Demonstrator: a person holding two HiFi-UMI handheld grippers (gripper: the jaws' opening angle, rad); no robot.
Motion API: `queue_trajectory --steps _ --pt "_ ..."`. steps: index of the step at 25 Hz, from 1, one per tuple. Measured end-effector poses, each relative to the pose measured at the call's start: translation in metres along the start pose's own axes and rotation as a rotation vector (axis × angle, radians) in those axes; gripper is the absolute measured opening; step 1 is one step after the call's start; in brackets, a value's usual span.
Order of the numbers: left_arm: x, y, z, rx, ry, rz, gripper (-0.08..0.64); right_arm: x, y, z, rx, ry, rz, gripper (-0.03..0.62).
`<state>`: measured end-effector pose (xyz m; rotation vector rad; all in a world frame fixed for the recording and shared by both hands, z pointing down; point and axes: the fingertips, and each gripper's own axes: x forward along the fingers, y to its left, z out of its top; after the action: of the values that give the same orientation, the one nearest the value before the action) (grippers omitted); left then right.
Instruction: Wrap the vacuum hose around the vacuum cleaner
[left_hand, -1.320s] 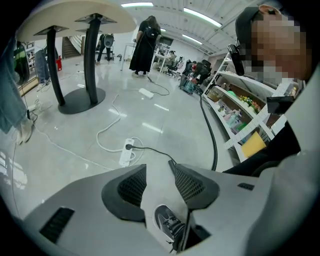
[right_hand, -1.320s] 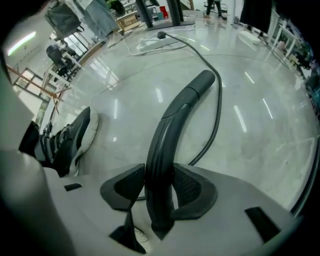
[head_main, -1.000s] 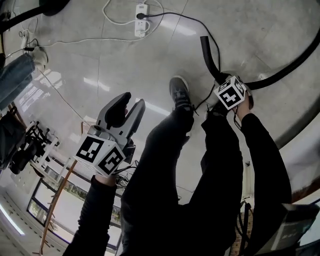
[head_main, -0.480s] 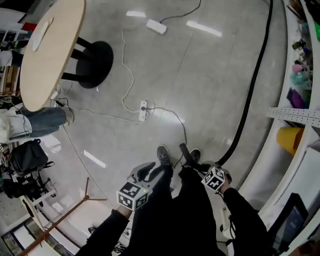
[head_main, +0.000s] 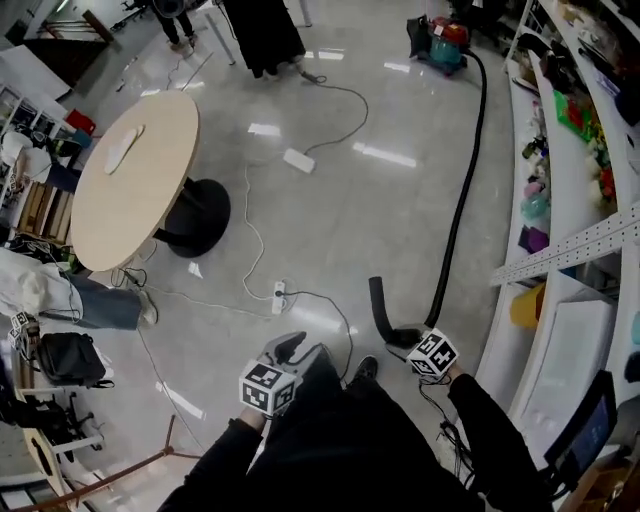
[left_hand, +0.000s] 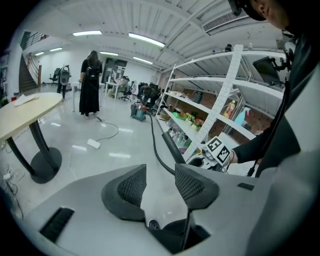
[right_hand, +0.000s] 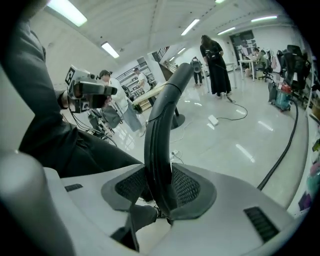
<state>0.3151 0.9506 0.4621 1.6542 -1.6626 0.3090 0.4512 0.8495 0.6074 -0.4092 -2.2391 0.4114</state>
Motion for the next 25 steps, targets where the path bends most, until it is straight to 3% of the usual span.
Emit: queue_trajectory --steps 4,11,16,25 --pt "0.018 -0.016 0.024 0.075 0.01 -0.069 0.19 -0.029 -0.01 0.048 0.067 -0.103 -0.003 0.163" --pt "0.099 -0.02 0.038 0.329 0.125 -0.25 0.19 -0.047 -0.057 0.132 0.246 -0.288 -0.04 0.164" --pt "0.156 -0.018 0.086 0.32 0.141 -0.424 0.192 -0.072 -0.099 0.212 0.414 -0.444 -0.024 0.166" --pt "0.248 -0.008 0.177 0.405 0.077 -0.6 0.276 -0.095 -0.179 0.3 0.603 -0.62 0.061 0.173"
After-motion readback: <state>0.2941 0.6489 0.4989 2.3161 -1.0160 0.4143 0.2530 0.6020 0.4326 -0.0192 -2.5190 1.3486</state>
